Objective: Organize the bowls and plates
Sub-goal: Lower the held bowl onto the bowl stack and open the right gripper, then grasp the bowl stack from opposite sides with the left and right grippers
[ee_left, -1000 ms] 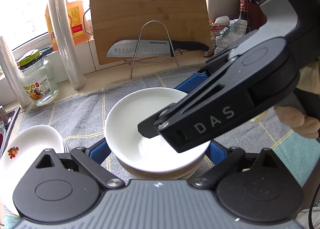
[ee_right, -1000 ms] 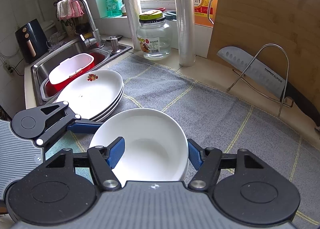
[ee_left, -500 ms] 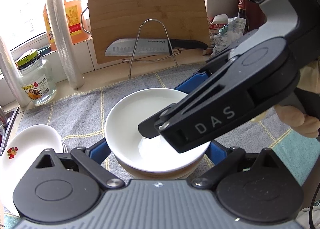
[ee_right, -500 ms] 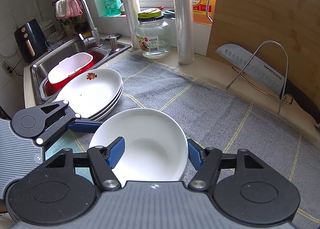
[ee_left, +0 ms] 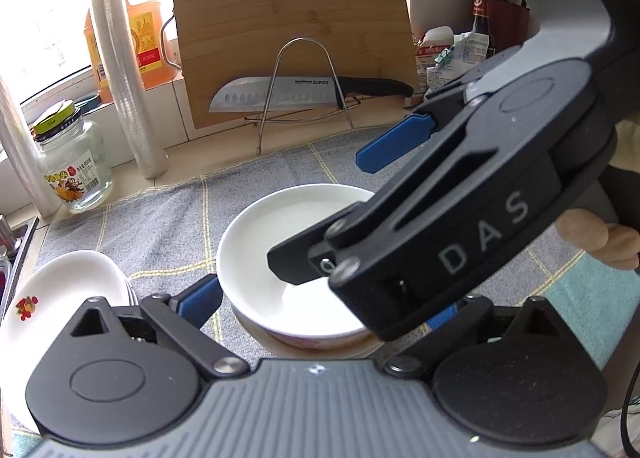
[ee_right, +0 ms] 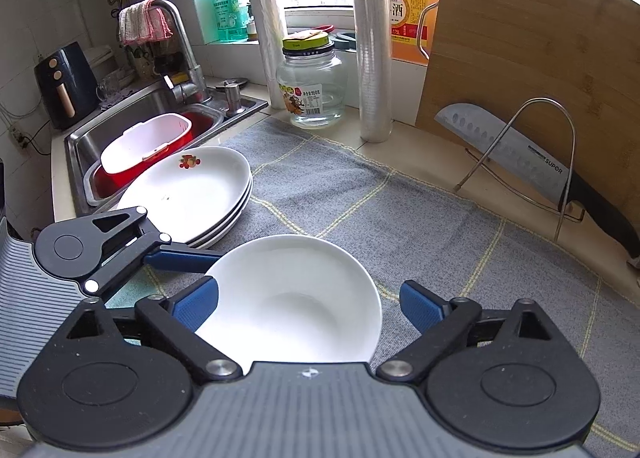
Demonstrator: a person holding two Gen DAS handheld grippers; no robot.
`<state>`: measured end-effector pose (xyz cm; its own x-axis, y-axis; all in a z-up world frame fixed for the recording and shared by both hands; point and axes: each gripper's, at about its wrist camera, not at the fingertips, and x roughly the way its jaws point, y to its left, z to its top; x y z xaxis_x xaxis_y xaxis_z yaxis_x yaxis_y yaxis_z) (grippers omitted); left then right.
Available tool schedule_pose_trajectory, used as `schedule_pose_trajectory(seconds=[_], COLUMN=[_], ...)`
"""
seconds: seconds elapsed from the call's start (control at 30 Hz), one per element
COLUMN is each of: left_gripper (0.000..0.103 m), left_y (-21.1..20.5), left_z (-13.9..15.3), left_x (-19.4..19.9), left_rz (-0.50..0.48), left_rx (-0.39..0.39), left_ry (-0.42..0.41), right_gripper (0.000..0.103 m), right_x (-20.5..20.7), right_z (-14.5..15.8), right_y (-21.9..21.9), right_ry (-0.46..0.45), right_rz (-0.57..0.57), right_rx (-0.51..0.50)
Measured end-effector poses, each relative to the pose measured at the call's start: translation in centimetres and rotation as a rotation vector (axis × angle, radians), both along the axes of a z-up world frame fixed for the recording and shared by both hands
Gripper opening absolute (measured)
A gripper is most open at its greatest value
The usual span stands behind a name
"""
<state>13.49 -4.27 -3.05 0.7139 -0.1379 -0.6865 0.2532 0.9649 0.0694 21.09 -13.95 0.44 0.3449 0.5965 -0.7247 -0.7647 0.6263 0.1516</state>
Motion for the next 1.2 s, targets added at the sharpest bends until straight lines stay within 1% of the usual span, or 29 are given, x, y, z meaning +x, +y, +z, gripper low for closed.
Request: schedule_pose_trajectory(seconds=[0.17,0.33,0.47,0.57,0.7,0.77,0.87,0.97,1.0,1.2], left_gripper=[0.1,0.101,0.101,0.101,0.101,0.101,0.101,0.101,0.102,0.102], left_y=[0.5,2.1,3.6,4.2,4.3,4.2,4.0,4.1,4.2,4.4], left_z=[1.2,1.7,0.4,-1.0,-3.6,-4.6,-5.8,-6.4,-6.5,-6.7], left_x=[-1.1,-2.2,-2.3,-1.8,-0.6,-0.3,0.5,1.1,1.2,1.9], left_rz=[-0.039,-0.07,-0.065,-0.069,-0.104,-0.144,-0.193,-0.236,-0.246,-0.338], left_rx=[-0.008,-0.012,0.014,-0.005,-0.012,-0.009,0.006,0.007,0.014,0.03], left_ry=[-0.004,0.026,0.091,0.139,0.196,0.205,0.226,0.233,0.224,0.221], right_gripper=[0.102,0.103,0.103,0.103,0.103,0.103,0.103,0.103,0.103,0.103], right_x=[-0.1,-0.4,-1.0,-1.8,-2.9,-3.4,-4.3,-4.5,-4.3,-3.2], right_z=[0.5,1.3,1.4,0.8,-0.5,-1.5,-3.7,-5.7,-6.5,-8.8], right_y=[-0.7,-2.5,-4.2,-5.3,-5.6,-5.1,-4.2,-3.2,-2.8,-2.0], right_ry=[-0.022,-0.054,-0.068,-0.047,-0.001,0.017,0.016,0.022,0.026,0.062], right_rz=[-0.01,-0.025,-0.03,-0.036,-0.015,-0.014,-0.003,-0.009,-0.017,-0.096], right_rx=[0.008,0.036,0.024,0.007,-0.029,-0.07,-0.136,-0.193,-0.211,-0.231])
